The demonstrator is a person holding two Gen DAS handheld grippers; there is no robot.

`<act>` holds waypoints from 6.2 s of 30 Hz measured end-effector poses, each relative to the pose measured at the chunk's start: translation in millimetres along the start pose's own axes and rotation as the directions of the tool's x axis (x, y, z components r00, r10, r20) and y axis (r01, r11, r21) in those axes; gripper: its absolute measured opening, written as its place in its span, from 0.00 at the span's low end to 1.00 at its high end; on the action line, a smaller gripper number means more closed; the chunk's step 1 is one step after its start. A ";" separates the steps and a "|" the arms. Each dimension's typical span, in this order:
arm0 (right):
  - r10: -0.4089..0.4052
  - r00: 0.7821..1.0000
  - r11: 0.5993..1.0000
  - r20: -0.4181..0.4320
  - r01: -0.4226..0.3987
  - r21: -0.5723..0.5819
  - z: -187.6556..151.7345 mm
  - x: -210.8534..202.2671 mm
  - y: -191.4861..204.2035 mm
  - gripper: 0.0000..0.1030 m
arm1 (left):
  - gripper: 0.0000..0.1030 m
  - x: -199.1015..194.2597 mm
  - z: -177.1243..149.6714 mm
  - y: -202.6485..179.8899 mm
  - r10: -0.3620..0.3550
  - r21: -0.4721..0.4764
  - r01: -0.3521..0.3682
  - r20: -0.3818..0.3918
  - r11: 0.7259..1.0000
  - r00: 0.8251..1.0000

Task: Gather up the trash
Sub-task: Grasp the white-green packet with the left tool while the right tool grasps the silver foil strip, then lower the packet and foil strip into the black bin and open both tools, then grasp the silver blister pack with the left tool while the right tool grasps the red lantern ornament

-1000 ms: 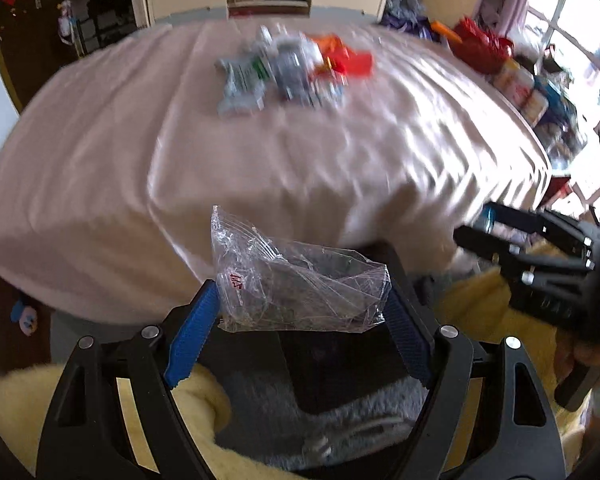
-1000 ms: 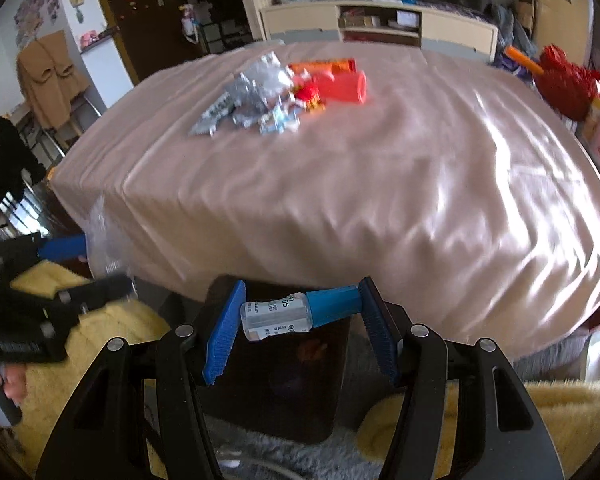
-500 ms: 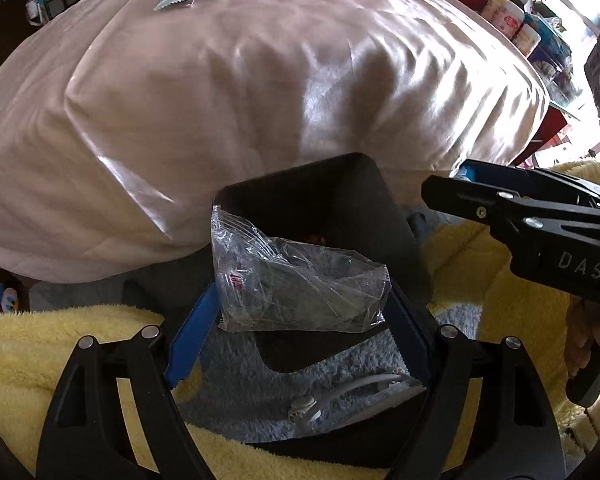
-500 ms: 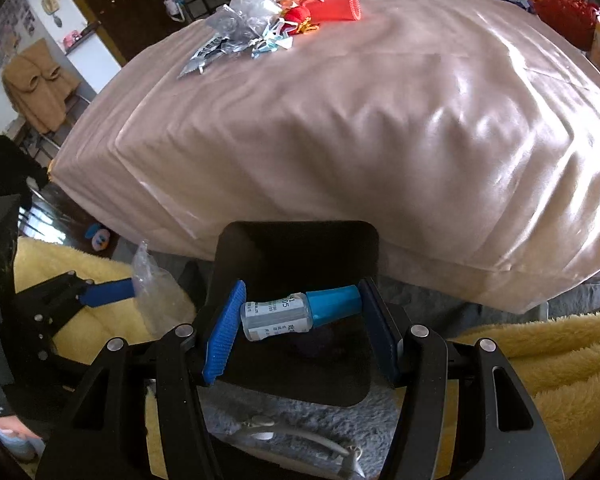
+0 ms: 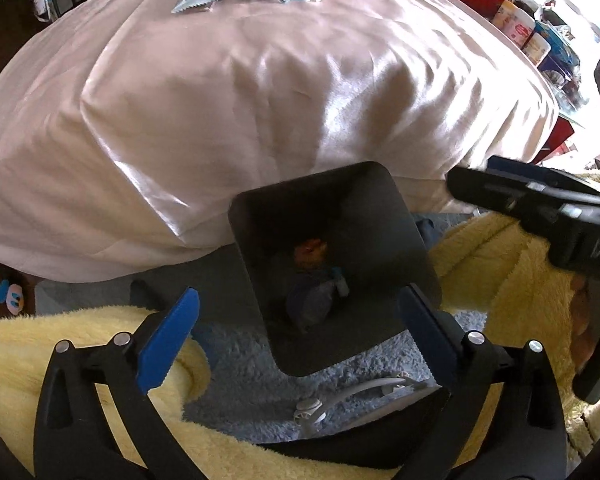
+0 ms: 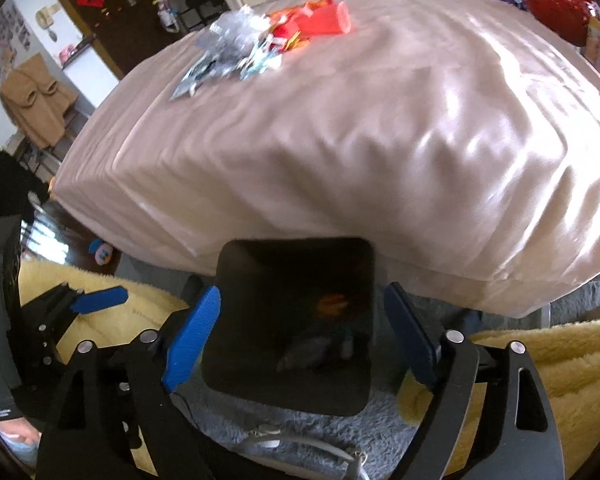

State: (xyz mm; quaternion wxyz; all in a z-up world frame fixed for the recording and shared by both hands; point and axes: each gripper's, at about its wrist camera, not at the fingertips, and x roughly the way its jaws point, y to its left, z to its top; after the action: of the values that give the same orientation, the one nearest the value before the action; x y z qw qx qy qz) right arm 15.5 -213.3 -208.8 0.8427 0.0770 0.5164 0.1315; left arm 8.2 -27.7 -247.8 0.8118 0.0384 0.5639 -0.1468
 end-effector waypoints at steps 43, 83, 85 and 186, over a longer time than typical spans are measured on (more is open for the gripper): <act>0.088 0.987 0.989 0.134 -0.071 -0.126 152.1 45.2 32.6 0.51 | 0.59 -29.1 198.0 99.7 0.089 -0.134 -0.065 0.183 0.989 0.979; 0.029 0.981 0.987 0.191 0.002 -0.162 139.3 6.5 28.9 0.14 | 0.11 -53.3 194.1 87.0 0.101 -0.140 -0.067 0.256 0.988 0.961; 0.037 0.978 0.987 0.205 -0.004 -0.161 133.8 -5.6 30.7 0.14 | 0.11 -64.9 186.4 83.5 0.102 -0.135 -0.067 0.272 0.989 0.957; -0.078 0.980 0.997 0.183 0.079 0.004 170.5 2.3 -31.4 0.94 | 0.70 1.9 197.6 33.4 0.009 -0.051 -0.001 0.154 0.999 0.988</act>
State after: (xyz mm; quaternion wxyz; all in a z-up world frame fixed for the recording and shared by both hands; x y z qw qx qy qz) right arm 172.8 -241.5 -141.5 0.8912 0.0669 0.4392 0.0914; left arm 196.9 -41.3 -181.6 0.8541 0.0079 0.5028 -0.1330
